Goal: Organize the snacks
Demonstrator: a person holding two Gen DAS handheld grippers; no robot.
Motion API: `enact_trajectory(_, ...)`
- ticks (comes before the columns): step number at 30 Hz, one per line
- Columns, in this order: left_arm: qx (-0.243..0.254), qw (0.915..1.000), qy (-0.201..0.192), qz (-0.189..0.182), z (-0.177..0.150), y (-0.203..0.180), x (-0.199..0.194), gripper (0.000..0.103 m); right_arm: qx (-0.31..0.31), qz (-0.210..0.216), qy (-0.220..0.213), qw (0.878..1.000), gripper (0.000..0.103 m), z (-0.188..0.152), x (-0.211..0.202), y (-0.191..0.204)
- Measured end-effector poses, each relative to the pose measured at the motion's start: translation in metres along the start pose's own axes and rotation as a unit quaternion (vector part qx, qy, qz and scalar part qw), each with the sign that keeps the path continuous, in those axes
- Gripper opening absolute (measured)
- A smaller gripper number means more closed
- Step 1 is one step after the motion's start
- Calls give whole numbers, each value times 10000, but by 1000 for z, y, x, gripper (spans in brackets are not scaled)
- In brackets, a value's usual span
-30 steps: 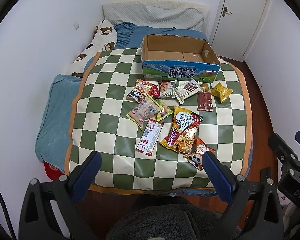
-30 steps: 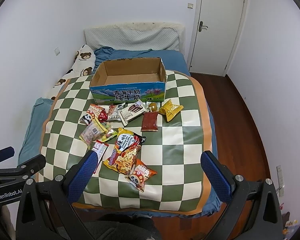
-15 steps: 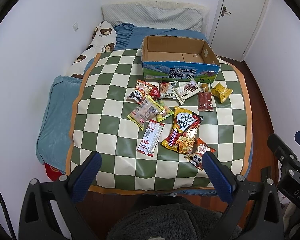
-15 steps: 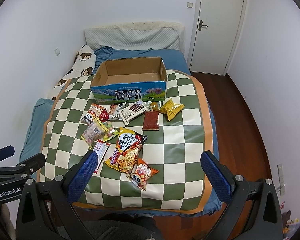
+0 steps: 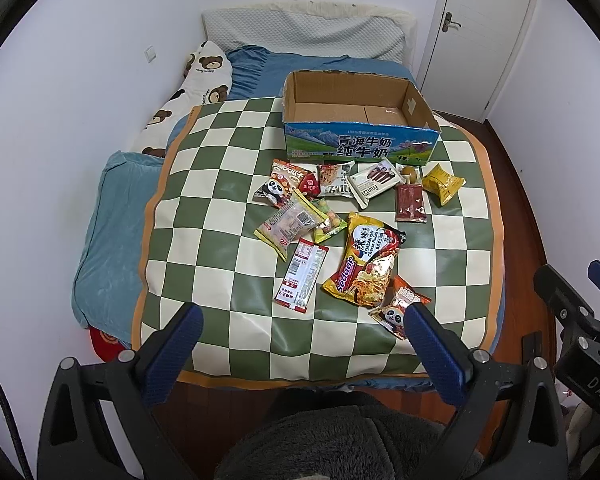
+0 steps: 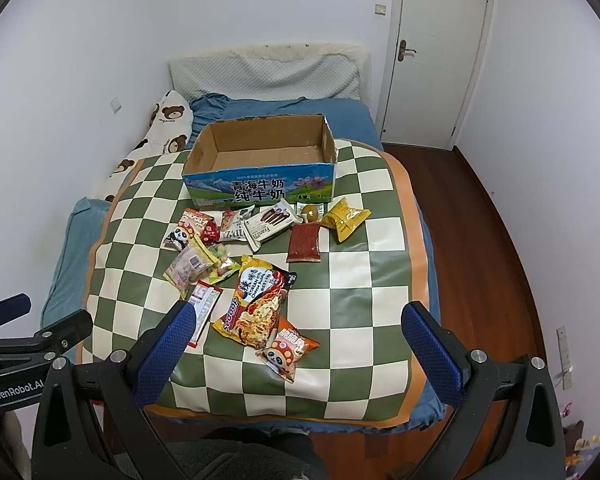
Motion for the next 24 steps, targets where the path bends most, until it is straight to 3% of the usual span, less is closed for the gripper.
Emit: enact_trajectory(24,-1,10000,28,-15,1,7,-11,103,41,20,22,10000,103,0,1,0)
Point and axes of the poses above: each gripper's, at about its wrist camera, not at the fingertips, and x roughly the way its jaws point, y to its left, z to its top, the point moved 1 cm from there along x, roughly the way its jaws point, and after that the axes turned 5 degrees about -x, right-handed, at the moved point
